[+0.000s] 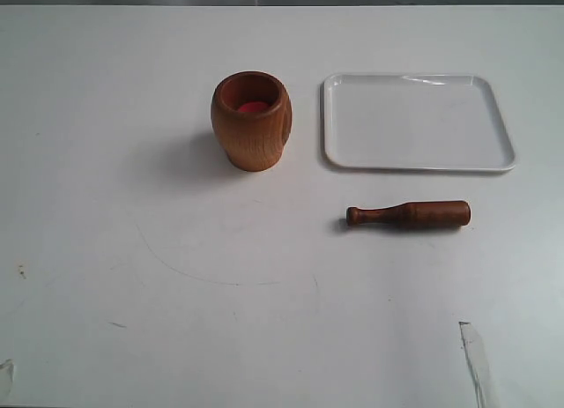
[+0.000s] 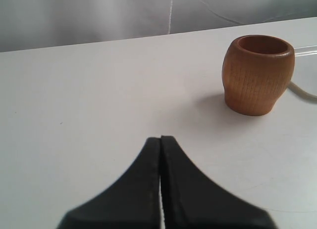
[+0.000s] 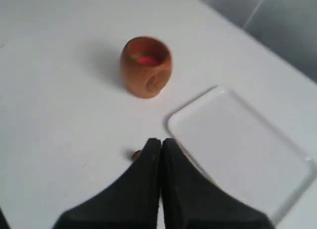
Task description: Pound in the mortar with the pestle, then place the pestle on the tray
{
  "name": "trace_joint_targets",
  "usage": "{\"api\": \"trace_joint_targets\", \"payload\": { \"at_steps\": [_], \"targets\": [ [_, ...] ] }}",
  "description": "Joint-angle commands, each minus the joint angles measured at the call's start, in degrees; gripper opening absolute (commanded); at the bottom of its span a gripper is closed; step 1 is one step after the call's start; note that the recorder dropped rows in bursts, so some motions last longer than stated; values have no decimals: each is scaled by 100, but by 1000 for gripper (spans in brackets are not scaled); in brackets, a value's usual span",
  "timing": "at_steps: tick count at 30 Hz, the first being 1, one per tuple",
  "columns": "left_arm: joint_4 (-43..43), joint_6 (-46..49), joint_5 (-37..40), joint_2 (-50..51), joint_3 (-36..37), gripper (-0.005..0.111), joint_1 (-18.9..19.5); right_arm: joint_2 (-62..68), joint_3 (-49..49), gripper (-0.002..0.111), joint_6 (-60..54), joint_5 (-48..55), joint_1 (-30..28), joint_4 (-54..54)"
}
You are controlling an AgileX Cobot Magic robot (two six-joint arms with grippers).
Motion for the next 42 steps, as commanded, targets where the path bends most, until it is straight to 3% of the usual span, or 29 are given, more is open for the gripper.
{"api": "trace_joint_targets", "payload": {
  "at_steps": [1,4,7,13,17,25,30,34,40,42],
  "targets": [
    [-42,-47,-17,-7,3,0,-44,864,-143,0,-284,372,7,1],
    [-42,-47,-17,-7,3,0,-44,1407,-158,0,-347,209,31,-112],
    [-42,-47,-17,-7,3,0,-44,1878,-158,0,-335,-14,419,-568],
    [-42,-47,-17,-7,3,0,-44,2858,-158,0,587,-661,1901,-2718],
    [-42,-47,-17,-7,3,0,-44,3582,-232,0,1270,-850,2544,-3954],
    [-42,-47,-17,-7,3,0,-44,4945,-754,0,1314,-1399,3154,-4091],
    [-42,-47,-17,-7,3,0,-44,5404,-1017,0,1291,-1401,3206,-4093],
    [-42,-47,-17,-7,3,0,-44,5568,-1027,11,944,-1221,3206,-3890],
    [-42,-47,-17,-7,3,0,-44,5596,-1027,46,233,-1257,3206,-3177],
    [-42,-47,-17,-7,3,0,-44,5619,-1027,51,233,-1515,3206,-3165]
  ]
}}
